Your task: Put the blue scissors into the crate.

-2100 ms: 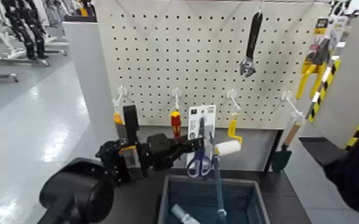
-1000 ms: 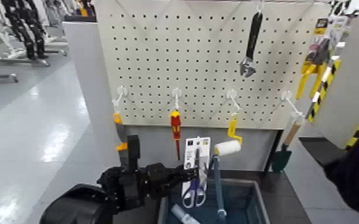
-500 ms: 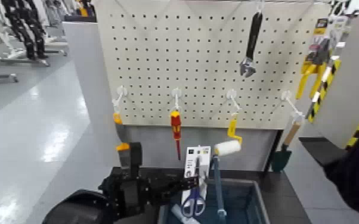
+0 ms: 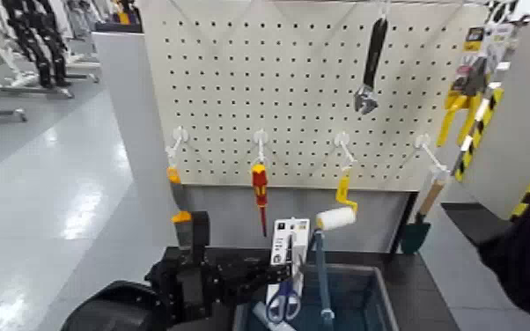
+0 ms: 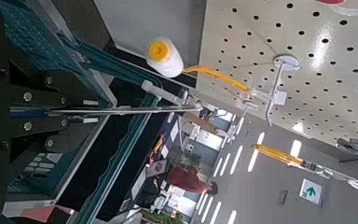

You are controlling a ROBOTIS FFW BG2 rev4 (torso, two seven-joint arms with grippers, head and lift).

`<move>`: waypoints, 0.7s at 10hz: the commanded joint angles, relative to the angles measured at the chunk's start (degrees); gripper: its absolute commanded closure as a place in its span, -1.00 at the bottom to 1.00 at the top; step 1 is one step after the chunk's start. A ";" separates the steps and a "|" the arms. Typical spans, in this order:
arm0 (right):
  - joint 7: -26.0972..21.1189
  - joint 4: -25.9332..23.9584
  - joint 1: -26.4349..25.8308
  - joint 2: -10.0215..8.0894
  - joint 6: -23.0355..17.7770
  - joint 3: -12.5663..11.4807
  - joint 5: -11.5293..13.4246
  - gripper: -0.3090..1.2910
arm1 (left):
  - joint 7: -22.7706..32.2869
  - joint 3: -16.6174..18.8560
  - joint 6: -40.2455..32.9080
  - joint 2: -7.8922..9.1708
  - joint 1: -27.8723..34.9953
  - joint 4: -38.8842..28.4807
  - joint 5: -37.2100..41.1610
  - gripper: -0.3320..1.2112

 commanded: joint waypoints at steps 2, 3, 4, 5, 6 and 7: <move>0.00 0.09 0.00 0.00 0.00 0.00 -0.09 -0.51 | 0.20 -0.10 -0.12 -0.06 -0.09 -0.26 -0.07 -0.74; 0.00 0.09 0.00 0.00 0.00 -0.09 -0.09 -0.51 | 0.29 -0.10 -0.39 -0.06 -0.18 -0.26 -0.07 -0.74; 0.00 0.09 0.00 0.00 0.00 -0.09 -0.09 -0.51 | 0.29 -0.10 -0.48 -0.06 -0.26 -0.26 -0.07 -0.74; 0.00 0.09 0.00 0.00 0.00 -0.09 -0.18 -0.51 | 0.38 -0.19 -0.65 -0.06 -0.26 -0.26 -0.07 -0.74; 0.00 0.09 0.00 0.00 0.00 -0.09 -0.18 -0.51 | 0.47 -0.10 -0.74 -0.06 -0.26 -0.26 -0.07 -0.74; 0.00 0.09 0.00 0.00 0.00 -0.09 -0.26 -0.51 | 0.47 -0.10 -0.74 -0.06 -0.26 -0.26 -0.07 -0.74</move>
